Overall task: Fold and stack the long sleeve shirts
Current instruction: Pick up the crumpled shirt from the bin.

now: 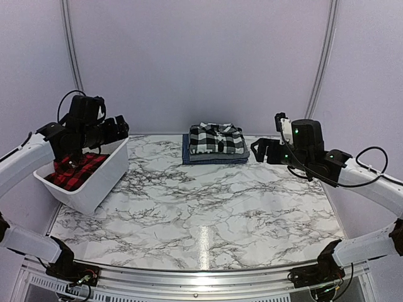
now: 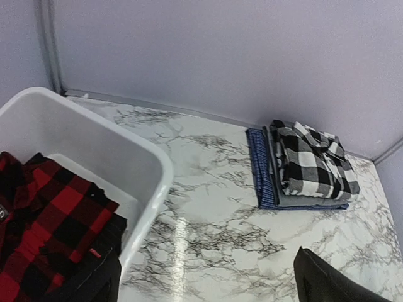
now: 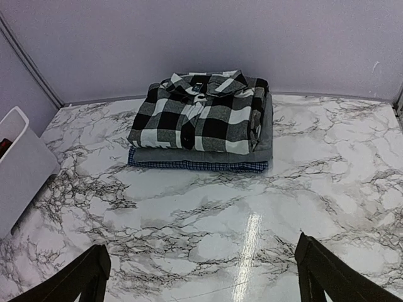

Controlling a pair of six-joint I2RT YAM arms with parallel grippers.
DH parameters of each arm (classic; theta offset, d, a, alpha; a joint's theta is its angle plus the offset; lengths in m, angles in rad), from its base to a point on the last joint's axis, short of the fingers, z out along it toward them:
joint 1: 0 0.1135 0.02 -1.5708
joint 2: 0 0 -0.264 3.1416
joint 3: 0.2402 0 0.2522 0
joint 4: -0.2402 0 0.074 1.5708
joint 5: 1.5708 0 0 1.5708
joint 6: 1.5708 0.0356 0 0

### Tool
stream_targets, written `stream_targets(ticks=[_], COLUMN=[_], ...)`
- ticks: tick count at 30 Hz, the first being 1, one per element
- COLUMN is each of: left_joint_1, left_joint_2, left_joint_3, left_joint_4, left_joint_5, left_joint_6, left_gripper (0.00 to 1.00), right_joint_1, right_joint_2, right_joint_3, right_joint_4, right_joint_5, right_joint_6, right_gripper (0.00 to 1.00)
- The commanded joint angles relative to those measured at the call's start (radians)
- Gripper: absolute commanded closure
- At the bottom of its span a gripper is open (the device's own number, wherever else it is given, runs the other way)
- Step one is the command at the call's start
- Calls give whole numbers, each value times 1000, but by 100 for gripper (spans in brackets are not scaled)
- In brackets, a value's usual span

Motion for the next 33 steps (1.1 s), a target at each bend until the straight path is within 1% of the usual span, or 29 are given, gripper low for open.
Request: stream_targets(ticks=[1, 5, 7, 12, 15, 17, 21, 26, 29, 31, 33], left_joint_1=[87, 196, 262, 396, 454, 472, 536, 551, 554, 554, 554], left_joint_2=[-29, 2, 24, 90, 178, 229, 332, 440, 484, 507, 514], left_joint_3=[40, 37, 20, -35, -35, -29, -10, 22, 29, 35, 36], left_joint_4=[-183, -266, -286, -283, -273, -265, -228, -189, -165, -151, -141], left_joint_5=[-132, -151, -123, -93, -76, -95, -62, -16, 7, 34, 48], left_joint_6=[-61, -89, -101, -116, -103, -102, -103, -118, -133, -138, -139], left_gripper=[1, 1, 1, 1, 1, 1, 1, 2, 9, 24, 41], right_joint_1=[5, -1, -4, -9, -10, -10, -10, -11, -11, -11, -11], right_joint_2=[-28, -28, -27, -33, -25, -23, -28, -34, -33, -30, -29], right_joint_3=[15, 11, 4, -21, -22, -23, -34, -52, -57, -56, -51], right_joint_4=[45, 55, 60, 94, 95, 92, 98, 104, 106, 102, 96], right_joint_5=[49, 47, 30, -16, -35, -44, -51, -58, -66, -72, -72], right_joint_6=[-30, -43, -51, -64, -71, -73, -66, -49, -40, -35, -32], right_gripper=[1, 1, 1, 1, 1, 2, 2, 2, 1, 1, 2])
